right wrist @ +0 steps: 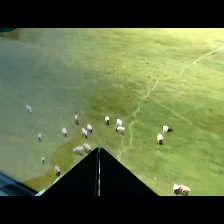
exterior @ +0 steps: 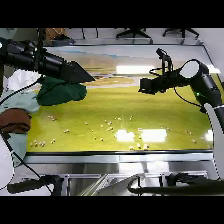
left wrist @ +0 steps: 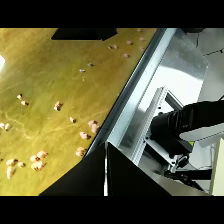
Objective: Fold the shirts.
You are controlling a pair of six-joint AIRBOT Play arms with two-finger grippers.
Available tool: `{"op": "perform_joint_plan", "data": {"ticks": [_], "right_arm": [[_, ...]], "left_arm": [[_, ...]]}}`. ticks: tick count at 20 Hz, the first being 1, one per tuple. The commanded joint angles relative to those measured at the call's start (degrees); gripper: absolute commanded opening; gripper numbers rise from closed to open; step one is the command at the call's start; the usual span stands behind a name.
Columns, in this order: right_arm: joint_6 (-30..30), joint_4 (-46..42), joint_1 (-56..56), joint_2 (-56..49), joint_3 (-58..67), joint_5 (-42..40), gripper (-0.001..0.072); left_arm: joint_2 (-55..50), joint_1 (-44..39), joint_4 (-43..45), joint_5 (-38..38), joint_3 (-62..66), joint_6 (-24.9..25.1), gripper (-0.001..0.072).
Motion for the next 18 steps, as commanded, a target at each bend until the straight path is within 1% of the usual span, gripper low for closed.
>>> {"op": "perform_joint_plan", "data": {"ticks": [1, 7, 13, 14, 15, 17, 18], "right_arm": [[0.02, 0.04, 0.07, -0.07, -0.09, 0.02, 0.002], [0.02, 0.02, 0.07, -1.07, -0.09, 0.02, 0.002], [0.02, 0.04, 0.07, -1.29, -0.09, 0.02, 0.002], [0.02, 0.04, 0.07, -1.29, -0.09, 0.02, 0.002], [0.07, 0.09, 0.07, -1.29, -0.09, 0.02, 0.002], [0.02, 0.04, 0.07, -1.29, -0.09, 0.02, 0.002], [0.02, 0.04, 0.07, -1.33, -0.09, 0.02, 0.002]], "left_arm": [[-0.11, -0.02, -0.04, -0.11, 0.0, 0.02, 0.0014], [-2.54, -0.02, -0.09, 0.02, 0.04, 0.02, 0.0013], [-7.52, -0.02, -0.09, 0.02, 0.04, 0.0, 0.0013], [-8.55, -0.02, 0.07, 2.01, 0.02, 1.7, 0.0013], [-9.88, -0.04, -0.26, 8.57, 0.09, 1.73, 0.0014], [-12.68, -0.02, -2.36, 17.31, 0.11, -1.03, 0.0014], [-13.92, 0.13, -2.6, 22.25, 0.09, -1.01, 0.0014]]}}
